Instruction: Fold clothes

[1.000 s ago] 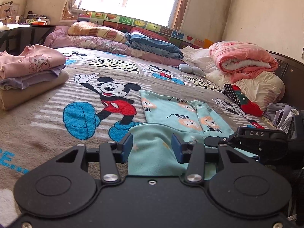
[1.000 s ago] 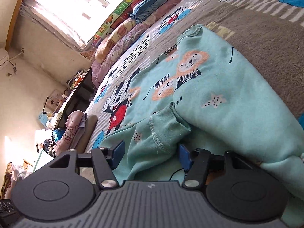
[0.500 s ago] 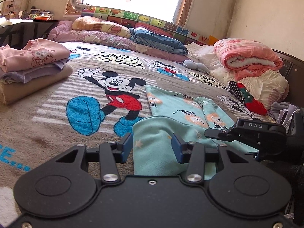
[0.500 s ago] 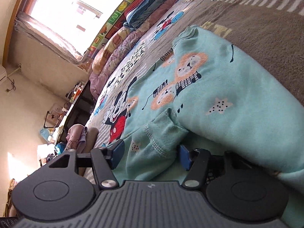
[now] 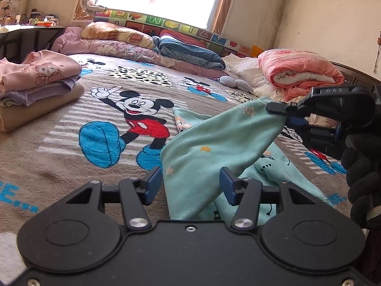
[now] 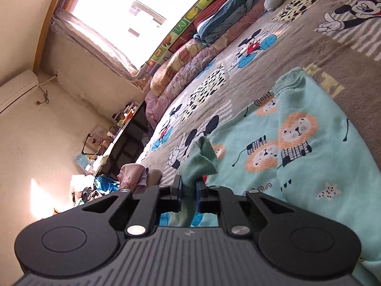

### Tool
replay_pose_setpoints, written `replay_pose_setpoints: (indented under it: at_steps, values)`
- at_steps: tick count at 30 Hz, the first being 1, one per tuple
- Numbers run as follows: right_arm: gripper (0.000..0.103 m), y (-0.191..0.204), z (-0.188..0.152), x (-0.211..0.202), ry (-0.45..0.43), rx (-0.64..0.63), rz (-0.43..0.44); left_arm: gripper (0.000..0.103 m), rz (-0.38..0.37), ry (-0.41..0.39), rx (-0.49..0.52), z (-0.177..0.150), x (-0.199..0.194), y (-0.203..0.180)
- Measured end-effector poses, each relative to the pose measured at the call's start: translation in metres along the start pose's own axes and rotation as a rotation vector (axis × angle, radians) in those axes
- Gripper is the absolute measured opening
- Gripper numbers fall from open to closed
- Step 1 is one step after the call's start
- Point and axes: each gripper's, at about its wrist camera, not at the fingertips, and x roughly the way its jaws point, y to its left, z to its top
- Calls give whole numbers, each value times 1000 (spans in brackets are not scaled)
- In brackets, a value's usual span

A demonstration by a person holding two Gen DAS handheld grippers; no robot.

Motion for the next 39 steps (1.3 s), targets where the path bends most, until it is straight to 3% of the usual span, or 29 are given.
replay_pose_setpoints:
  at_steps: [9,12,16,17,19,24,28,32,36,39]
  values:
    - [9,42,57,-26,-34,-115,65,58,-41,97,8,-20,4,-20]
    - [9,41,70,-40,-60,-128,57,58,-70,119,5,-26,8,-33]
    - [8,33,83,-57,-92,-121,44,53,-49,121,81,-36,13,-61]
    - [9,31,86,-61,-100,-119,41,52,-39,115,107,-39,14,-69]
    - [8,25,90,-69,-116,-107,37,36,-9,95,163,-42,14,-81]
    - [8,7,92,-90,-148,-86,22,21,108,30,383,-51,14,-108]
    - [8,-17,92,-107,-178,-47,0,19,198,-11,611,-66,15,-128]
    - [8,-47,89,-123,-199,3,-30,16,235,-12,786,-83,24,-141]
    - [8,-77,81,-137,-224,53,-58,16,254,-22,888,-92,28,-149]
    - [8,-98,76,-146,-235,82,-84,16,246,-27,908,-93,29,-153]
